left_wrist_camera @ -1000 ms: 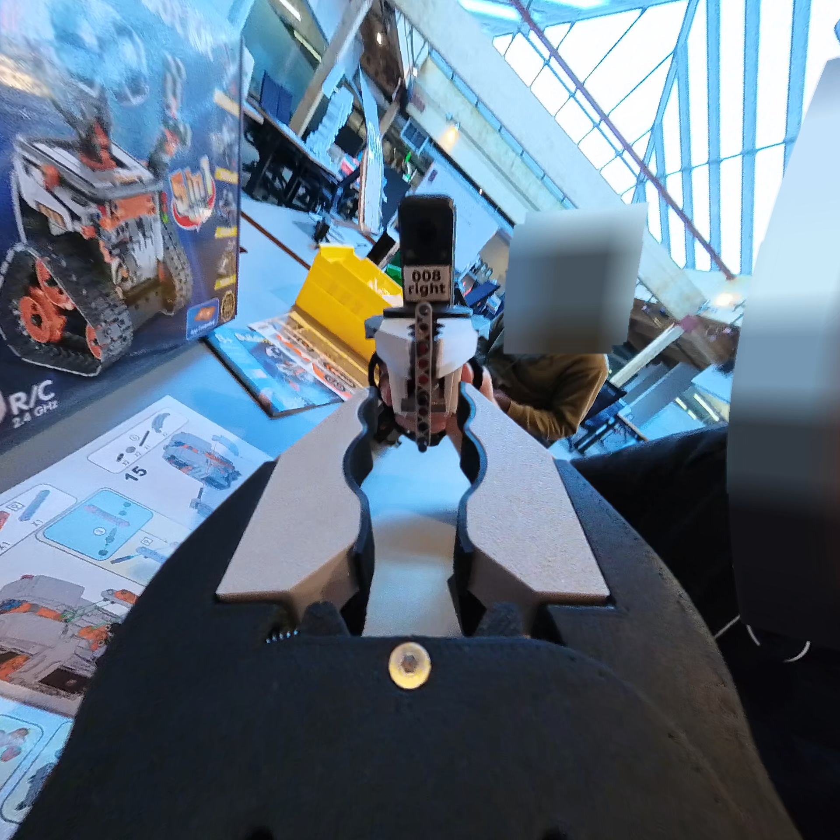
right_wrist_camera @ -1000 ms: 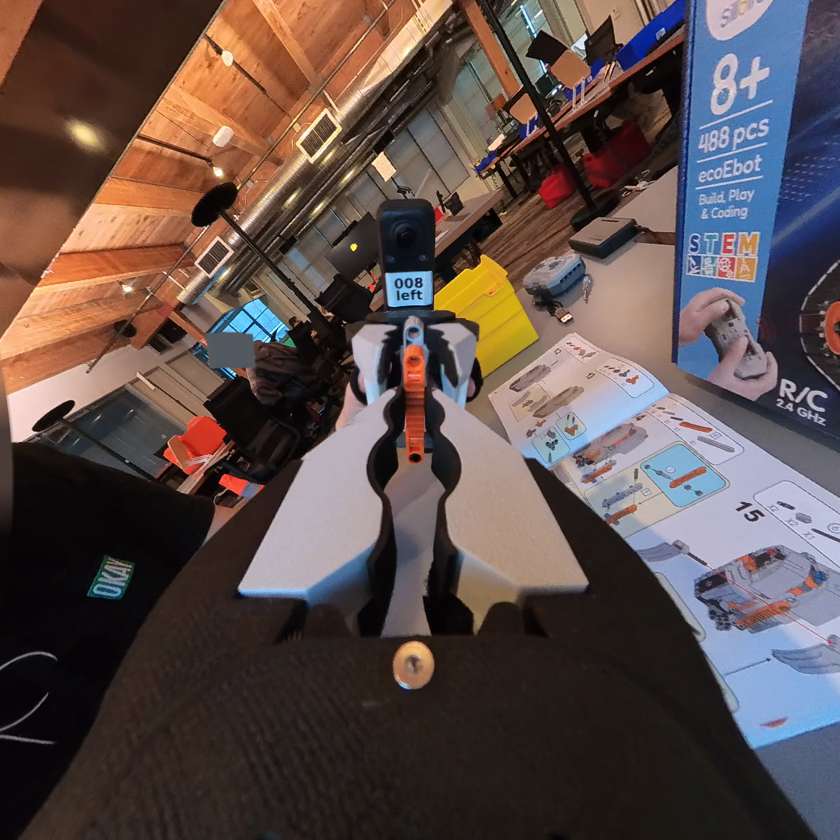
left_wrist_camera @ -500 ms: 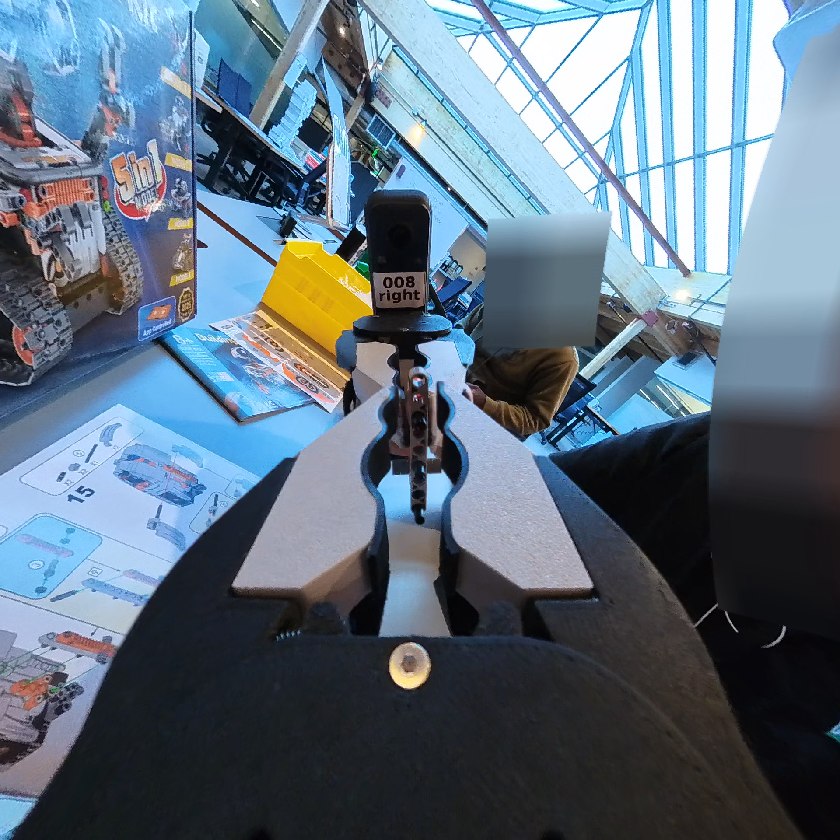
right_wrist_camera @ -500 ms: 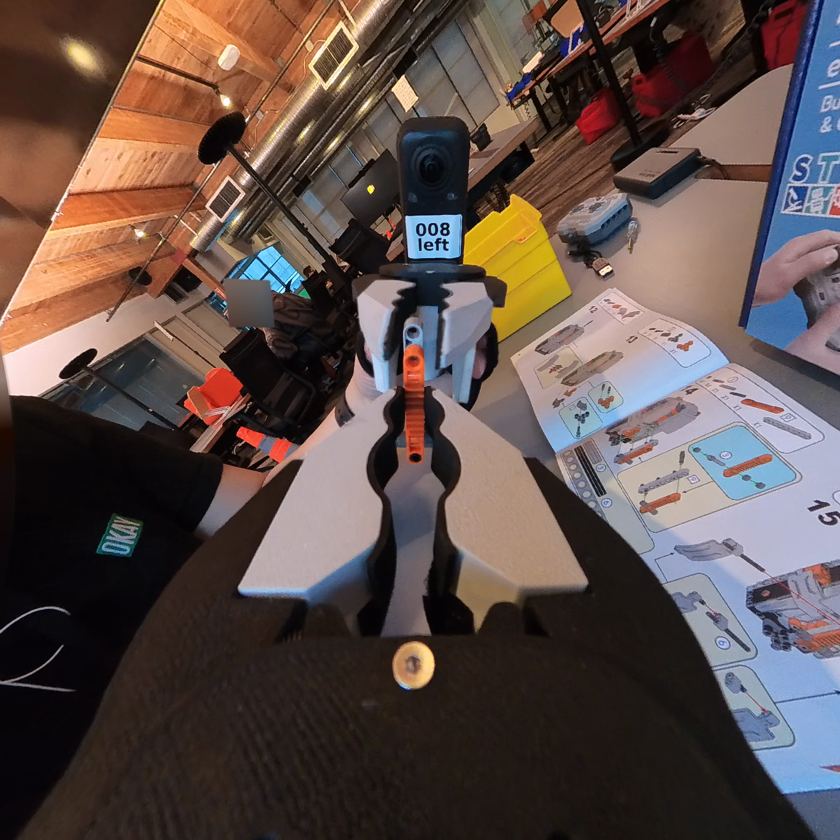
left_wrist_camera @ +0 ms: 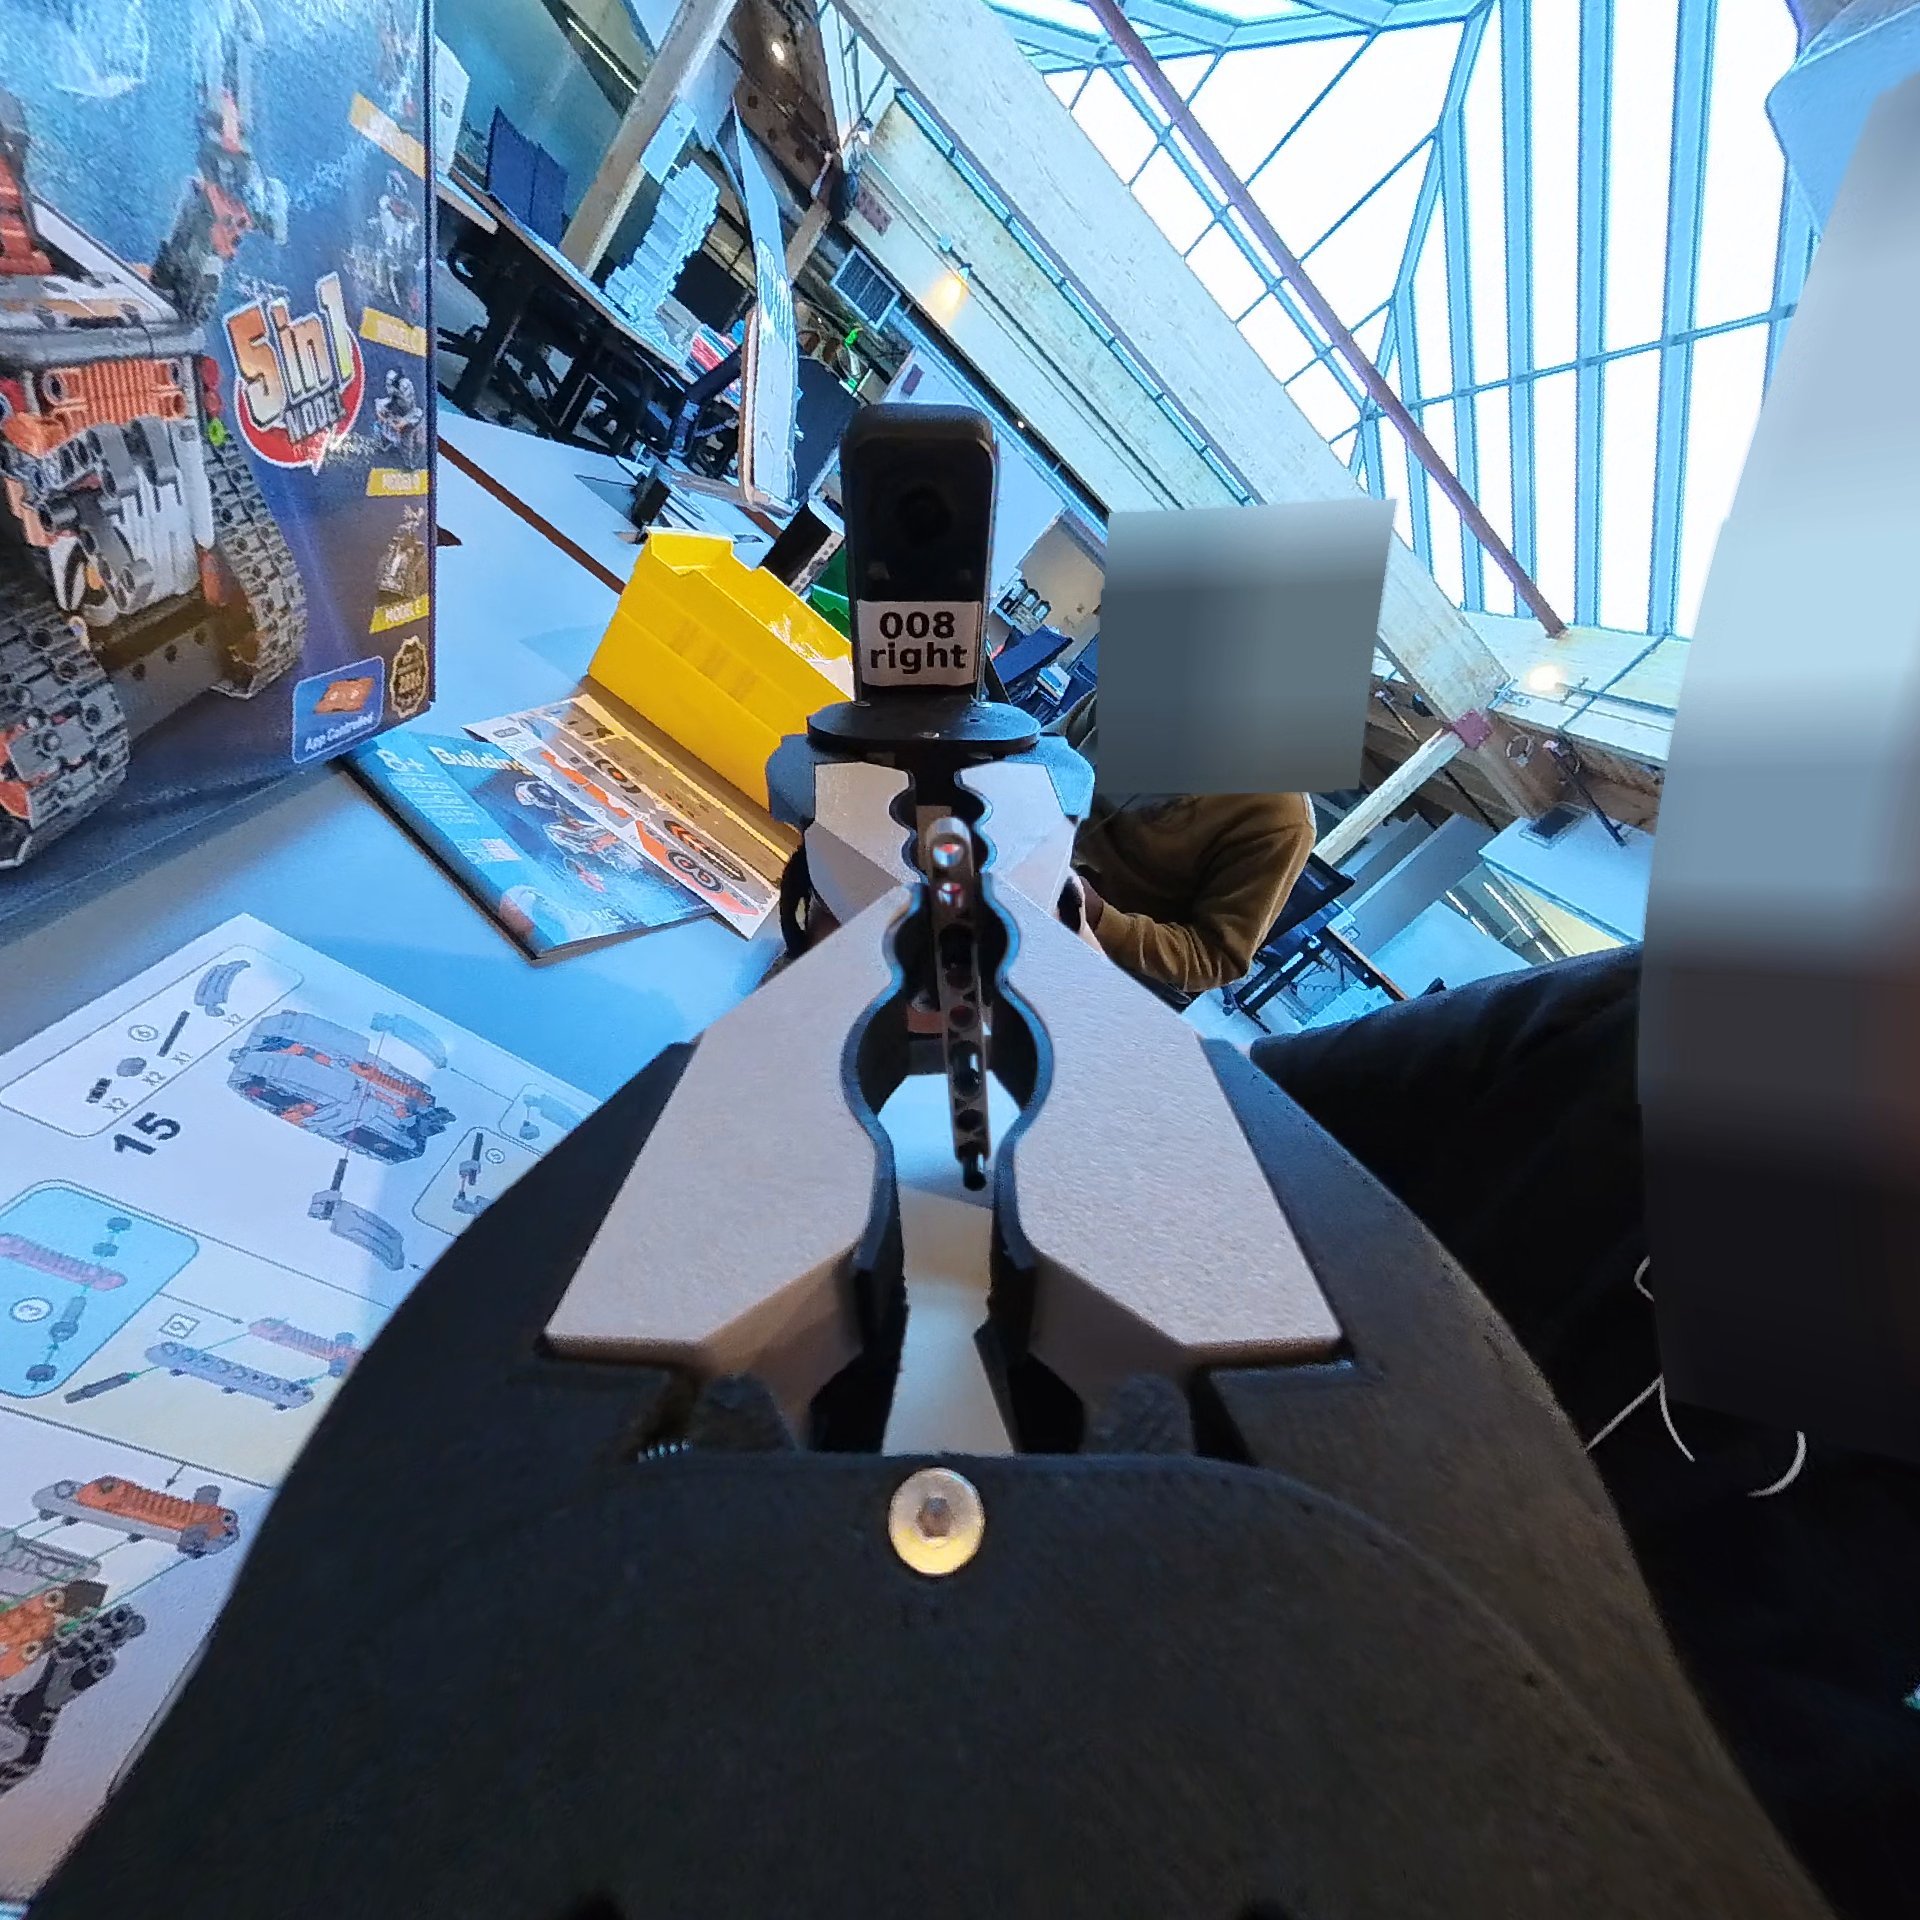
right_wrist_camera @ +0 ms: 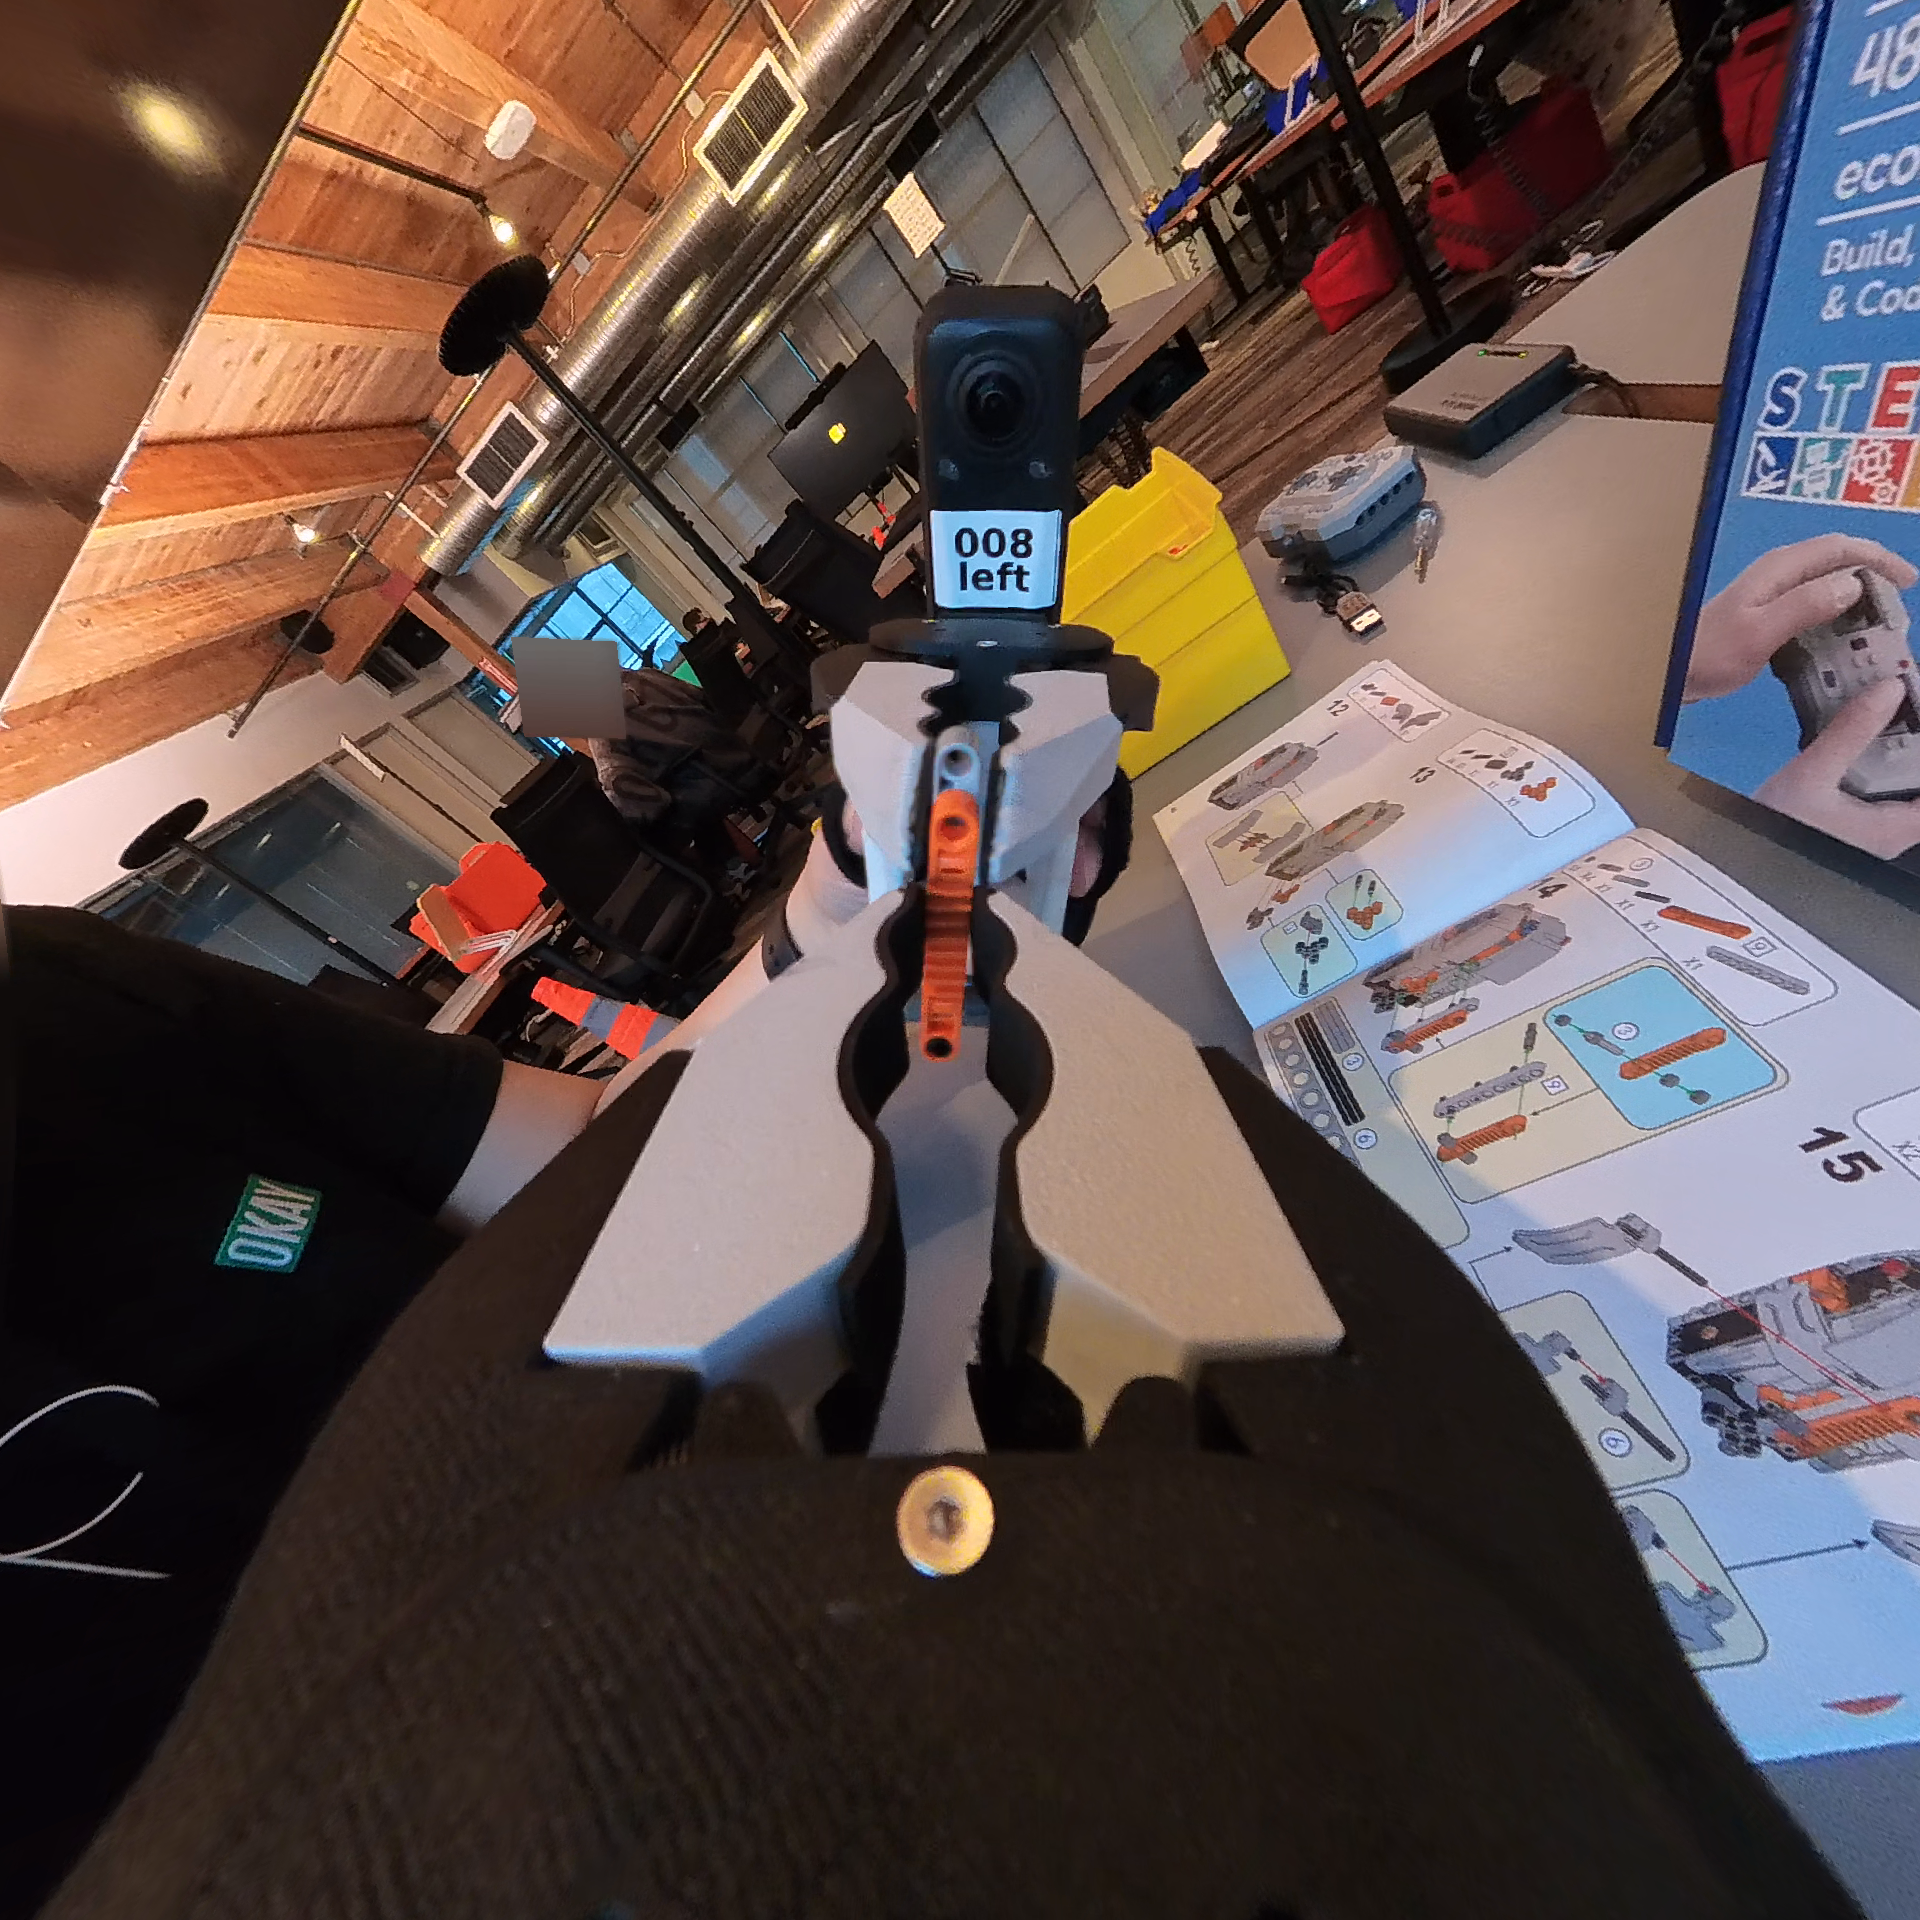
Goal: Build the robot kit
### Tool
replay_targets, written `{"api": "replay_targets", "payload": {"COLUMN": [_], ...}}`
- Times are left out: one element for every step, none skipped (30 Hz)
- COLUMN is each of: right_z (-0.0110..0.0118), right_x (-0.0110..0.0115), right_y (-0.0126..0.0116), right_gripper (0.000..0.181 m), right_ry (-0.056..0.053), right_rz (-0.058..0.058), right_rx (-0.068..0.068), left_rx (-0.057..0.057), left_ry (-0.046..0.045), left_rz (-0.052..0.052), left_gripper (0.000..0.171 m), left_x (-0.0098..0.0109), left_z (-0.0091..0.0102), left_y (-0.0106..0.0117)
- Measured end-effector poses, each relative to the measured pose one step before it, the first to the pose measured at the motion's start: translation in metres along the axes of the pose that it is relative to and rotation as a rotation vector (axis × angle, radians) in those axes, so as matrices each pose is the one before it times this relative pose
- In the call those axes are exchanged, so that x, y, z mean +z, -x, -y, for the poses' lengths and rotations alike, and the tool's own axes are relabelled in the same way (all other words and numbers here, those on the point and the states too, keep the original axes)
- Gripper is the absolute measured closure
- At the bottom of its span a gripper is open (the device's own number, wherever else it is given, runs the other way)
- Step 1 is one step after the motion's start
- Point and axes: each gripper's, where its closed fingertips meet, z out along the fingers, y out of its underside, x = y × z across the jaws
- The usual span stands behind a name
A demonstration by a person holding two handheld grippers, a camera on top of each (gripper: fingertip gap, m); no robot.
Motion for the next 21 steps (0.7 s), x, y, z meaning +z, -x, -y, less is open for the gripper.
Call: {"api": "replay_targets", "payload": {"right_z": [-0.00056,-0.00078,0.00028,0.00205,0.00385,0.00578,0.00701,0.00734,0.00637,0.00457,0.00232,-0.00041,-0.00347,-0.00613,-0.00835,-0.01025,-0.00887,-0.00494,-0.00201,-0.00014,-0.00028], "right_x": [0.00017,0.00065,0.00080,0.00004,-0.00107,-0.00236,-0.00360,-0.00403,-0.00399,-0.00334,-0.00202,-0.00057,0.00079,0.00217,0.00344,0.00446,0.00533,0.00567,0.00518,0.00478,0.00397], "right_y": [0.00073,0.00032,-0.00090,-0.00059,-0.00057,-0.00093,-0.00121,-0.00094,-0.00035,-0.00003,0.00077,0.00112,0.00073,0.00035,0.00106,0.00345,0.00310,-0.00051,-0.00174,0.00025,0.00210], "right_gripper": [0.176,0.176,0.176,0.174,0.170,0.165,0.161,0.158,0.157,0.157,0.157,0.157,0.157,0.156,0.158,0.161,0.165,0.165,0.162,0.158,0.156], "right_ry": [0.0032,0.0043,-0.0028,-0.0146,-0.0237,-0.0328,-0.0378,-0.0365,-0.0290,-0.0186,-0.0076,0.0064,0.0219,0.0326,0.0414,0.0500,0.0399,0.0131,-0.0054,-0.0152,-0.0111], "right_rz": [0.0056,0.0015,-0.0083,-0.0074,-0.0081,-0.0126,-0.0164,-0.0146,-0.0097,-0.0061,0.0018,0.0069,0.0088,0.0102,0.0183,0.0368,0.0323,0.0046,-0.0094,-0.0010,0.0098], "right_rx": [-0.0004,-0.0042,-0.0075,-0.0116,-0.0144,-0.0213,-0.0232,-0.0217,-0.0214,-0.0186,-0.0137,-0.0061,0.0031,0.0116,0.0198,0.0231,0.0195,0.0063,-0.0045,-0.0053,-0.0029], "left_rx": [-0.0023,-0.0001,0.0024,0.0029,0.0008,0.0009,0.0036,0.0036,0.0012,-0.0008,-0.0021,-0.0014,-0.0006,-0.0008,-0.0019,-0.0027,-0.0013,0.0015,0.0035,0.0020,0.0002], "left_ry": [0.00598,0.00792,0.00028,-0.00513,-0.00503,-0.00704,-0.01190,-0.01696,-0.02033,-0.02313,-0.02376,-0.02358,-0.02506,-0.02467,-0.01864,-0.00755,0.00362,0.00920,0.00930,0.00935,0.00858], "left_rz": [-0.0010,0.0045,0.0072,0.0033,-0.0001,0.0045,0.0069,0.0064,0.0033,0.0001,-0.0008,-0.0009,-0.0033,-0.0044,-0.0066,-0.0073,-0.0054,0.0003,0.0014,-0.0022,-0.0023], "left_gripper": [0.168,0.169,0.169,0.168,0.169,0.168,0.168,0.168,0.168,0.168,0.168,0.168,0.168,0.168,0.168,0.168,0.168,0.168,0.169,0.168,0.168], "left_x": [-0.00049,-0.00101,-0.00133,-0.00180,-0.00257,-0.00327,-0.00380,-0.00426,-0.00438,-0.00433,-0.00391,-0.00333,-0.00265,-0.00197,-0.00110,-0.00009,0.00090,0.00166,0.00207,0.00227,0.00213], "left_z": [-0.00083,-0.00046,0.00081,0.00127,0.00136,0.00177,0.00262,0.00324,0.00386,0.00414,0.00426,0.00403,0.00395,0.00384,0.00274,0.00092,-0.00072,-0.00174,-0.00186,-0.00188,-0.00189], "left_y": [-0.00046,0.00021,0.00042,-0.00041,-0.00073,0.00007,0.00032,0.00029,0.00003,-0.00022,-0.00018,-0.00007,-0.00035,-0.00051,-0.00083,-0.00082,-0.00063,0.00009,0.00024,-0.00033,-0.00008]}}
